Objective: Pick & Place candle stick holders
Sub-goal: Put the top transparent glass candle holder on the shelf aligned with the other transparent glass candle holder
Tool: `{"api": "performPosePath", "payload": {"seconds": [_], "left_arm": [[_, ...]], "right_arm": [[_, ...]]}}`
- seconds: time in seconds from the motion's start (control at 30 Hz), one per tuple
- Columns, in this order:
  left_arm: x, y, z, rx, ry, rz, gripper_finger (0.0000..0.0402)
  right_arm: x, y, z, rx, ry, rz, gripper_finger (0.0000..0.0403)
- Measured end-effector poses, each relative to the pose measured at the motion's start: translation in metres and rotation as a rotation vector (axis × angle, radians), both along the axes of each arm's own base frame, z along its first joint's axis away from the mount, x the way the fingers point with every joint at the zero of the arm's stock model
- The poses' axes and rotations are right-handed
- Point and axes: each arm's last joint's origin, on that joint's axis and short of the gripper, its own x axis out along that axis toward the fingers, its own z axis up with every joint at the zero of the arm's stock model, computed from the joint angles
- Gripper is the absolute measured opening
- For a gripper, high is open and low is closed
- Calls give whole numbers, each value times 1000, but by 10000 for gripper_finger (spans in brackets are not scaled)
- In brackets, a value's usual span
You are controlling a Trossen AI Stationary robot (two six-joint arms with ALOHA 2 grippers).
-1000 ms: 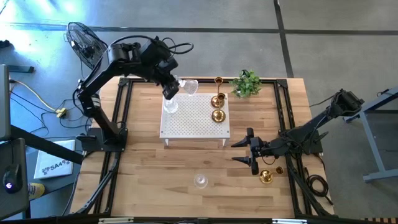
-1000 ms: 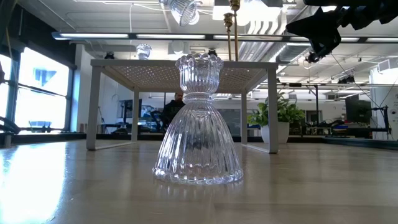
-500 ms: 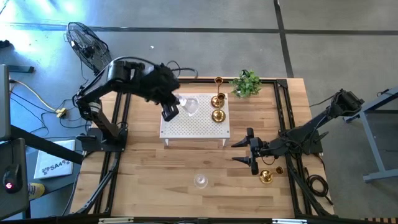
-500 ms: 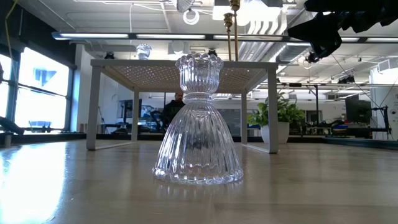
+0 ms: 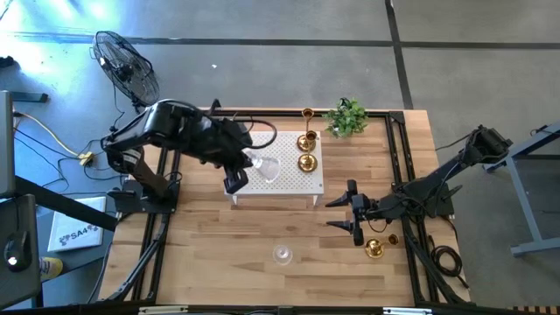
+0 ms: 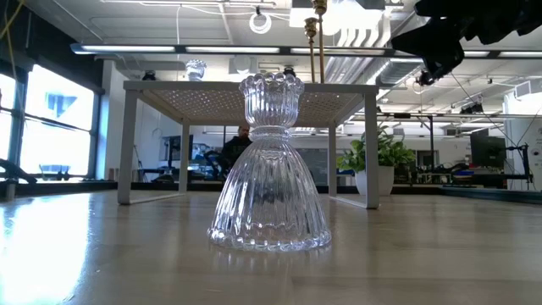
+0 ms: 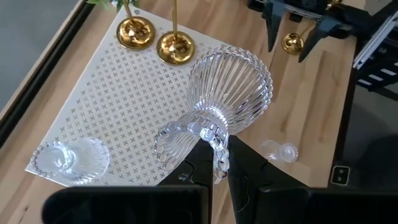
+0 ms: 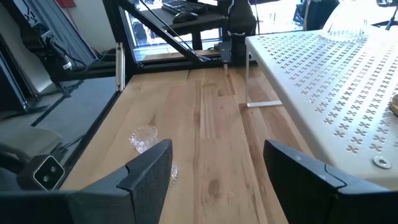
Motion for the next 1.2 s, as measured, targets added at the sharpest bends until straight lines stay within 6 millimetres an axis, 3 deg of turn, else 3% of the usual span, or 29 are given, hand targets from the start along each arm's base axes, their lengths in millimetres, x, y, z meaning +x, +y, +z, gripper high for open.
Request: {"api": "performPosePath", "payload": {"seconds": [0.8,1.2], "left_arm": [[29,-4,-74,39,317,11,17],[28,-3,-76,89,328,10,17]], "right_arm": [[0,-1,0,-57,-7,-32,246],[0,-1,0,-48,-6,-34,246]]}}
